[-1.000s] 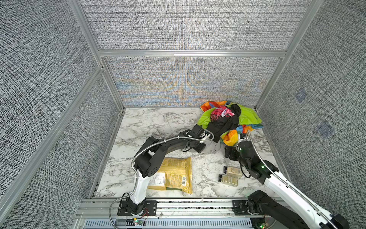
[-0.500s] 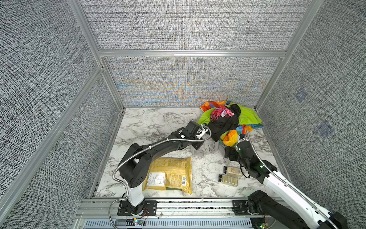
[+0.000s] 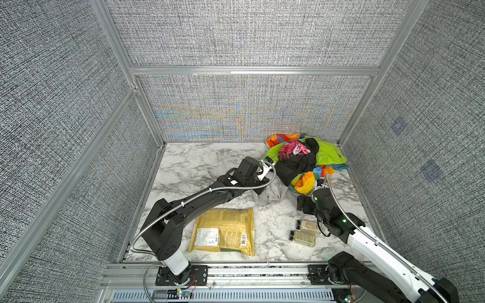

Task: Pick out a specific cloth from the pile
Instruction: 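Reach the left gripper to the grey cloth under the pile and grasp it, then lift the grey cloth high out of the pile with the left gripper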

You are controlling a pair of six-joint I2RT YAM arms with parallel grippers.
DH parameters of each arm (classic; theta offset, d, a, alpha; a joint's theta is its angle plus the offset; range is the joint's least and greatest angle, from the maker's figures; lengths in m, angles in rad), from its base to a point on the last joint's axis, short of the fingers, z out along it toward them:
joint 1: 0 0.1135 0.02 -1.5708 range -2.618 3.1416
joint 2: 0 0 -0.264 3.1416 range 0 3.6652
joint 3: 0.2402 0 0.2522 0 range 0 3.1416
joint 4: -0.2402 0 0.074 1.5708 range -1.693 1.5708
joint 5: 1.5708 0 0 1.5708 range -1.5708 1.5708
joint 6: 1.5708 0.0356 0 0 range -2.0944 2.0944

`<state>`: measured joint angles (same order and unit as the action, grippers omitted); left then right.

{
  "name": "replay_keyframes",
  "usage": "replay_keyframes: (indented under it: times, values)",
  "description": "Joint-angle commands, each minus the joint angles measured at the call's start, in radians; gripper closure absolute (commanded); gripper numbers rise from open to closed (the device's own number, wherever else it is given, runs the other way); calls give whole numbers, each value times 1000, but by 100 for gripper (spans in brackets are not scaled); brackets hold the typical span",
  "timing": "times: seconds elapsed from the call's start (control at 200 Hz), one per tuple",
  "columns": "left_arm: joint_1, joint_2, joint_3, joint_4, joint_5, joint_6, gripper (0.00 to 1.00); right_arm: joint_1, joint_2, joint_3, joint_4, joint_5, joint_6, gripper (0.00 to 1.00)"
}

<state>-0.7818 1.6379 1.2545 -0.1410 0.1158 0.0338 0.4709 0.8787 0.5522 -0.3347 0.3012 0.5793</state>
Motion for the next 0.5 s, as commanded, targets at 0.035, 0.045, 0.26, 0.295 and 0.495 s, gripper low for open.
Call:
replay_keyframes:
  times: [0.035, 0.045, 0.26, 0.295, 0.495]
  values:
    - [3, -22, 44, 102, -5, -48, 95, 0, -6, 14, 16, 0, 4, 7]
    - [3, -23, 48, 104, -6, -50, 95, 0, -7, 16, 13, 0, 4, 7]
    - [2, -51, 157, 113, -3, -94, 95, 0, -57, 16, -29, 15, -6, 7]
    - [4, -64, 167, 122, -3, -99, 95, 0, -66, 7, -27, 16, 1, 7]
    - [16, -108, 284, 133, 1, -115, 95, 0, -94, -34, 3, -2, 24, 7]
